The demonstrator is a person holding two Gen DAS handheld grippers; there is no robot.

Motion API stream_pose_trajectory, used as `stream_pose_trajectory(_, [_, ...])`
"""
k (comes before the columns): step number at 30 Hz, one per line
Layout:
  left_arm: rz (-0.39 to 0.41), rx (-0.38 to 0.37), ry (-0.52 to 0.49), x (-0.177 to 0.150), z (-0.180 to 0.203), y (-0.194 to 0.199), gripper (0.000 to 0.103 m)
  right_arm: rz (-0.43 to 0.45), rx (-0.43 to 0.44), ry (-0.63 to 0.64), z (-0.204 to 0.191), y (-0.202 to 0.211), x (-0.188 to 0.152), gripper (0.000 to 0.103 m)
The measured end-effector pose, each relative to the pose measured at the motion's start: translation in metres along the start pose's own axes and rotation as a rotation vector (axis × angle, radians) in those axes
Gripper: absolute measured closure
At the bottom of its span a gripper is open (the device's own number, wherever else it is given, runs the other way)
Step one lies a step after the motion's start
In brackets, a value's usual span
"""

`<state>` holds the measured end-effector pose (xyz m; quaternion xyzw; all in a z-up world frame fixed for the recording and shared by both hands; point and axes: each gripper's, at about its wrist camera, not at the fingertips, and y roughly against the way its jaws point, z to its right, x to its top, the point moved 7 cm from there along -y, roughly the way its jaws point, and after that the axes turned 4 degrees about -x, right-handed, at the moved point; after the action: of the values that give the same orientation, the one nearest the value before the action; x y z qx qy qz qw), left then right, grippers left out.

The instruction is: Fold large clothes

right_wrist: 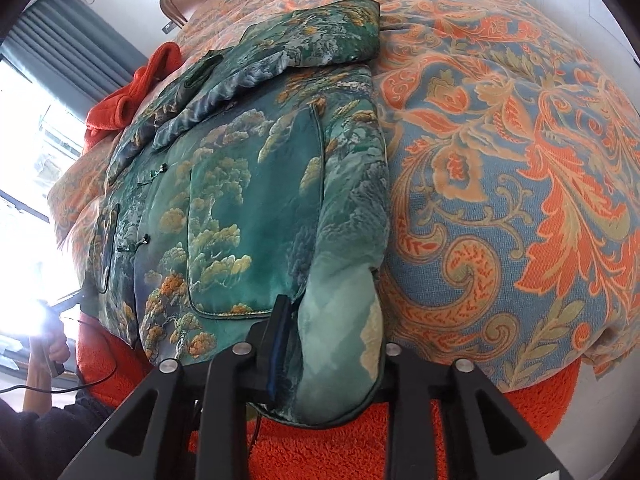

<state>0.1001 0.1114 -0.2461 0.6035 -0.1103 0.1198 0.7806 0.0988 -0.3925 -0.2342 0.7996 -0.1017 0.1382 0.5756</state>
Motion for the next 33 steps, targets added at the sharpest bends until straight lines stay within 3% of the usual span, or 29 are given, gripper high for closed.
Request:
stream_pose_trajectory(1, [0.000,0.001,-0.002,0.001,0.004,-0.001,0.089,0.001,-0.001,0.009,-0.002,0.001,0.000,0.086])
stream_pose_trajectory(7, [0.003,0.013,-0.049,-0.005,0.018,0.014,0.094,0.012,-0.024,0.069,-0.013,0.014,-0.004,0.092])
stream_pose_trajectory(13, [-0.068,0.002,-0.069,-0.048,0.016,0.030,0.094,-0.048,-0.024,0.091,-0.011,0.027,-0.034,0.092])
stream_pose_trajectory(16, [-0.082,-0.038,-0.018,-0.054,0.014,0.032,0.094,-0.092,-0.023,0.079,-0.007,0.023,-0.053,0.093])
stream_pose_trajectory(19, [-0.040,-0.152,0.069,-0.035,0.012,0.055,0.095,-0.086,0.022,0.017,-0.006,0.027,-0.050,0.094])
stream_pose_trajectory(24, [0.116,-0.312,0.148,0.022,0.008,0.116,0.095,0.057,0.239,-0.055,-0.025,0.078,0.015,0.094])
stream_pose_trajectory(27, [0.209,-0.368,0.179,0.072,0.003,0.142,0.095,0.157,0.295,-0.040,-0.035,0.108,0.065,0.094])
stream_pose_trajectory(30, [0.280,-0.365,0.177,0.128,-0.001,0.150,0.095,0.256,0.319,-0.054,-0.037,0.123,0.134,0.094])
stream_pose_trajectory(33, [0.315,-0.343,0.197,0.180,-0.010,0.140,0.095,0.306,0.312,-0.089,-0.031,0.112,0.194,0.094])
